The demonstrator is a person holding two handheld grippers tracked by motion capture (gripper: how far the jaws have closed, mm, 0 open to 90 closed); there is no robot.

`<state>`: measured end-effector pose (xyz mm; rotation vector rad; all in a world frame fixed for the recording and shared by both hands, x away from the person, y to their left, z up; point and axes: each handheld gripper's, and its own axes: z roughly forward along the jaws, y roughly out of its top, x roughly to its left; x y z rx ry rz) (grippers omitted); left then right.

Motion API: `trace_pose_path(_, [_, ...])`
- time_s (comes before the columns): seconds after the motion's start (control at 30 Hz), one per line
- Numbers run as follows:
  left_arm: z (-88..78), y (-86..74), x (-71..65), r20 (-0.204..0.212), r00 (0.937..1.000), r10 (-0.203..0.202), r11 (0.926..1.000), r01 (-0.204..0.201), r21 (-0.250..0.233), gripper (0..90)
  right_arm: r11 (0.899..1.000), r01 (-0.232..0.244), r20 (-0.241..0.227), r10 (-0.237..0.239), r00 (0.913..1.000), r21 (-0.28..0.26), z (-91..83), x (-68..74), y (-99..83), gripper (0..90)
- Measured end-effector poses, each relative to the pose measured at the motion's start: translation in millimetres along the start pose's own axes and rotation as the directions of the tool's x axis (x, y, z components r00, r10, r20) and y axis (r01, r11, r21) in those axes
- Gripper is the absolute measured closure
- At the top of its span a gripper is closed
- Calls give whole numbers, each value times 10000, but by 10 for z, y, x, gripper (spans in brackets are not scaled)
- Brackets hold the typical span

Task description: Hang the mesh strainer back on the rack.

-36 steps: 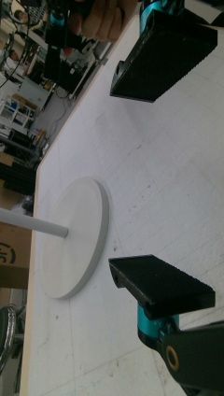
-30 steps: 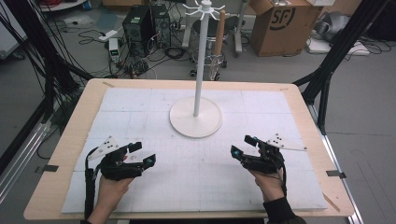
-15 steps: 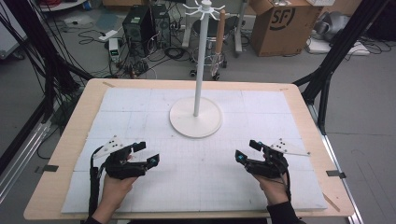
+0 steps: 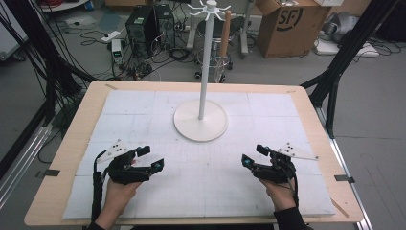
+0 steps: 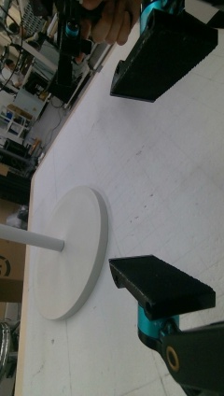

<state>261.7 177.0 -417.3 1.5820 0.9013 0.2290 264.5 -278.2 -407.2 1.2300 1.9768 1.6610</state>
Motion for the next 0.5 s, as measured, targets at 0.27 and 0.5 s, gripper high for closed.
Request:
trace_pose_path(0.27, [3,-2,0,-39,10000,14,10000,-14,10,154,10000,19,9,-19,10000,34,4,1,-2,181])
trace_pose_path(0.5, [-1,-2,9,-92,10000,37,10000,-37,18,154,10000,36,-37,-36,10000,14,11,-6,-3,181])
